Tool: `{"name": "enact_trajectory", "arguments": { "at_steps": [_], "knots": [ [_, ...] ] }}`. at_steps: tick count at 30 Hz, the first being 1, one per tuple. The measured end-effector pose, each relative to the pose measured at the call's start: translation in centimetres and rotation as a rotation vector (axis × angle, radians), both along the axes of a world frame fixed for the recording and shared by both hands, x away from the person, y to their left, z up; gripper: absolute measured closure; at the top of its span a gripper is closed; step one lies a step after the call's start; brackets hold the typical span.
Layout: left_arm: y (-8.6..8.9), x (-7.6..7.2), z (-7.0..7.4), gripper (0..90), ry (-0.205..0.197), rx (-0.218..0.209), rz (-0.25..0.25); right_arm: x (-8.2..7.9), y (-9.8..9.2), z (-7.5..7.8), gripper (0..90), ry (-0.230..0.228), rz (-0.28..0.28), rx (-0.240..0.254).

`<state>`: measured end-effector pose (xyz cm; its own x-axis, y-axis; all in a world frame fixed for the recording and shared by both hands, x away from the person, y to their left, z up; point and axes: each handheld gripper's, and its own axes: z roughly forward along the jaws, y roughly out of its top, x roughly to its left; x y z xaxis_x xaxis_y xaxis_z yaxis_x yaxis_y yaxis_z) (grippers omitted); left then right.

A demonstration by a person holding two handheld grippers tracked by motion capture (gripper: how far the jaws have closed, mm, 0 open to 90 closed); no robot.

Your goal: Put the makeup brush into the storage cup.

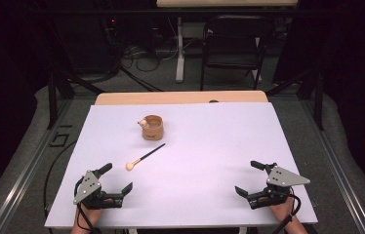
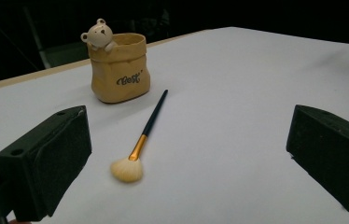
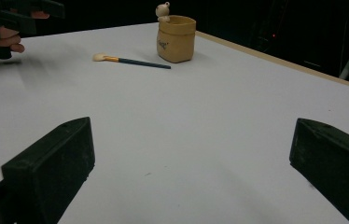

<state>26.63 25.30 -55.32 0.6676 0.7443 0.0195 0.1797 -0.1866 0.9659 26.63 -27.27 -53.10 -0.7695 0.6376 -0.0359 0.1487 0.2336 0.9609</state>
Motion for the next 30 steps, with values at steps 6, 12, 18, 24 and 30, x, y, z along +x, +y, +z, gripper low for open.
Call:
{"name": "enact_trajectory", "arguments": {
  "at_steps": [6, 12, 18, 24, 30],
  "knots": [
    [-0.3, 0.5, -0.1, 0.1, 0.017, -0.002, -0.004, 0.1, -0.2, 0.0, 0.0, 0.000, 0.001, 0.006],
    [-0.3, 0.6, 0.0, 0.1, 0.031, -0.005, -0.010, 0.0, 0.0, 0.0, 0.0, 0.003, 0.002, -0.006],
    [-0.5, 1.4, 0.3, 0.1, 0.050, 0.010, -0.016, 0.0, 0.0, 0.0, 0.0, 0.002, 0.002, -0.006],
    [-0.7, 2.3, 0.9, 0.1, 0.065, 0.032, -0.016, -0.1, 0.1, 0.0, 0.0, 0.006, 0.000, -0.011],
    [-0.7, 3.0, 1.6, 0.1, 0.067, 0.047, -0.017, -0.2, -0.1, 0.1, 0.0, 0.001, -0.001, -0.008]
  ]
}}
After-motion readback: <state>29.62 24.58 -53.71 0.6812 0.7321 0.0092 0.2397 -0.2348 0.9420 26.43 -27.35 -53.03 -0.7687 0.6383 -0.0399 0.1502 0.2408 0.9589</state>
